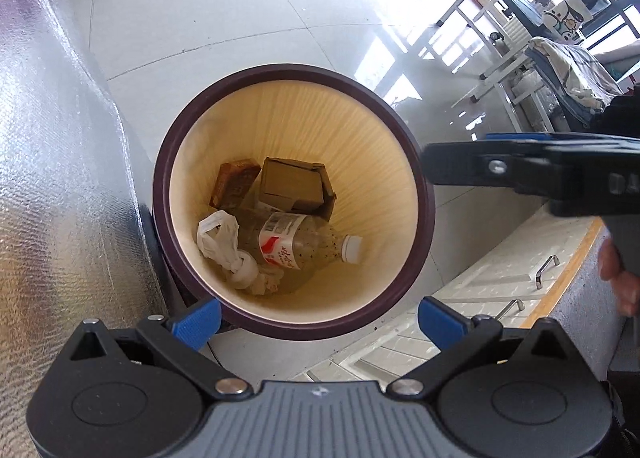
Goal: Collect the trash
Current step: 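Move both tools back over the remaining trash on the table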
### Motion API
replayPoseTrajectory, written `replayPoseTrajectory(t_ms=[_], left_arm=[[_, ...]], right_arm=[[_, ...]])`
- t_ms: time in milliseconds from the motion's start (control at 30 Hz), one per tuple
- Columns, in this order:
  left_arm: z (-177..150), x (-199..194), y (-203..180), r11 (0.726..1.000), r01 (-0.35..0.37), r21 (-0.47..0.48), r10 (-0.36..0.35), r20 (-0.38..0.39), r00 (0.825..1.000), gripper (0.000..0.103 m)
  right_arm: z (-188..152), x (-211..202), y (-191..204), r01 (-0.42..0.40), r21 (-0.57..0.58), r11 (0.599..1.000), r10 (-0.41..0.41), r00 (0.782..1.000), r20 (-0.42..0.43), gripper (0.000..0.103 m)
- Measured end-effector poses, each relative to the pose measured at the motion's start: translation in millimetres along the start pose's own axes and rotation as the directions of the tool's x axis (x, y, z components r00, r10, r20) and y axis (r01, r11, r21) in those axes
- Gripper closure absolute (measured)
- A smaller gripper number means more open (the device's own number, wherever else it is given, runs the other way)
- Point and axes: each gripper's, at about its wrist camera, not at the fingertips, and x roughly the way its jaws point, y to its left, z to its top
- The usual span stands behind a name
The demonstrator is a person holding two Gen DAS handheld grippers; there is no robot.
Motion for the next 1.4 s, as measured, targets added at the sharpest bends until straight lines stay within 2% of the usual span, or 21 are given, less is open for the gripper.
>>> replayPoseTrajectory(t_ms=[33,367,667,800,1000,1400], left_arm=[[-1.2,-0.8,0.1,1.0,-0.002,-0.006,0.002,0.004,1.0,0.0],[-22.0,-18.3,-4.0,0.998,-0.024,-0.06,0.029,0.078,0.997,0.0],[-37.1,-66.1,-20.7,0.996,-0.069,-0.053,0.079,0.213,0.974,0.0],[-48.5,-93.1,-28.1,0.996,-0.062,-0.07,0.08,0.288,0.954,0.0],[-68.5,-130.1,-42.5,0.991,-0.071,-0.112,0.109,0.389,0.915,0.0],[-117.9,-184.4,-75.0,0.985,-0.129,-0.118,0.173,0.54,0.823,0.0]], right_arm=[[-1.3,-3.5,-0.1,0.003,-0.002,1.0,-0.003,1.0,0.003,0.002],[-12.1,-36.3,0.0,0.042,-0.021,0.999,-0.04,0.997,0.073,0.0],[-32.6,-82.1,0.5,0.066,-0.019,0.998,-0.062,0.986,0.155,0.0],[-43.3,-108.2,0.9,0.08,-0.021,0.997,-0.074,0.977,0.2,0.0],[-62.2,-141.0,7.3,0.118,-0.058,0.991,-0.1,0.96,0.26,0.0],[-102.5,-195.5,29.0,0.158,-0.087,0.984,-0.117,0.927,0.355,0.0]])
